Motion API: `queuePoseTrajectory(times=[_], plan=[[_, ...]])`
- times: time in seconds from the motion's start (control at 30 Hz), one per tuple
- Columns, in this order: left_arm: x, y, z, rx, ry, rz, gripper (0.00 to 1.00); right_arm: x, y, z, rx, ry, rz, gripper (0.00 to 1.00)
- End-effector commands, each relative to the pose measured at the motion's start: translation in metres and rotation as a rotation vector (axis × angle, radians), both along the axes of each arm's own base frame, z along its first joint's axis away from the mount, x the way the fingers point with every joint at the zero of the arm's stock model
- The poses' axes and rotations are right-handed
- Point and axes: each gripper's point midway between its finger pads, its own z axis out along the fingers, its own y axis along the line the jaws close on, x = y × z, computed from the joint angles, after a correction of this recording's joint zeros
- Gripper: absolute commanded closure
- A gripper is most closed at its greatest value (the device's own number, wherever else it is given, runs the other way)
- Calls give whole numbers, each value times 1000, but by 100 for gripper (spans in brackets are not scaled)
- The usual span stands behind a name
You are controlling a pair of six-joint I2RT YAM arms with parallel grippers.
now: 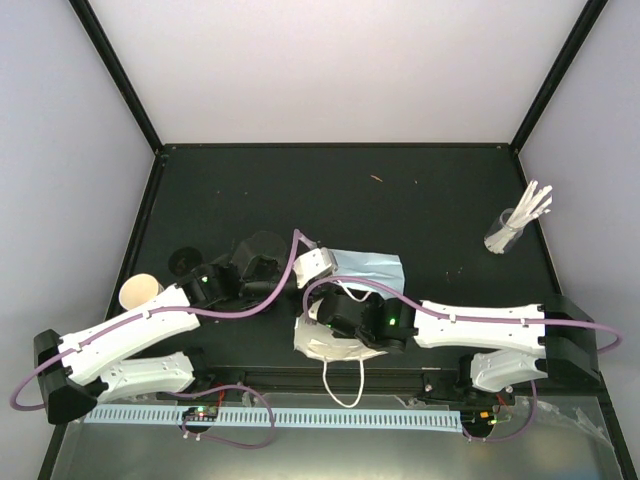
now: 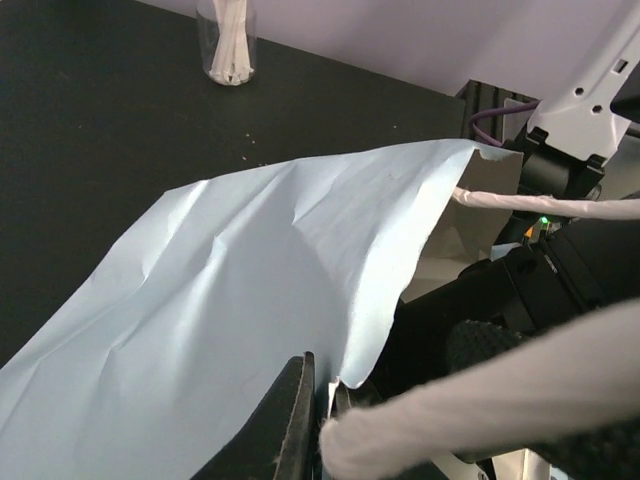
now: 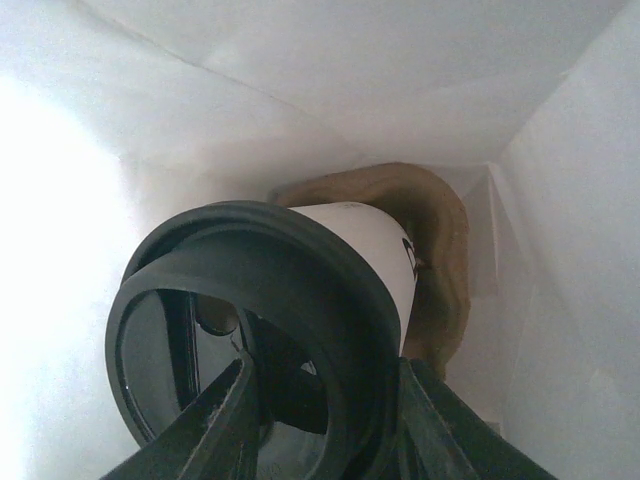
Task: Pack the takeout coffee
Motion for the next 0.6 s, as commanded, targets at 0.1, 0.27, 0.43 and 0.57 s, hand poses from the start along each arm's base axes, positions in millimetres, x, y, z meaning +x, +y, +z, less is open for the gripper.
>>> queuePoseTrajectory(times=[0.1, 0.27, 0.43, 0.57], plan=[[-11, -7, 13, -52, 70, -31, 94, 11, 1, 26, 154, 4, -128, 87], [-5, -8, 14, -62, 99, 15, 94, 12, -6, 26, 212, 44, -228, 87], [-1, -9, 15, -73, 127, 52, 94, 9, -10, 20, 271, 99, -306, 87], [5, -7, 16, -71, 135, 97, 93, 4, -7, 21, 308, 124, -274, 88]])
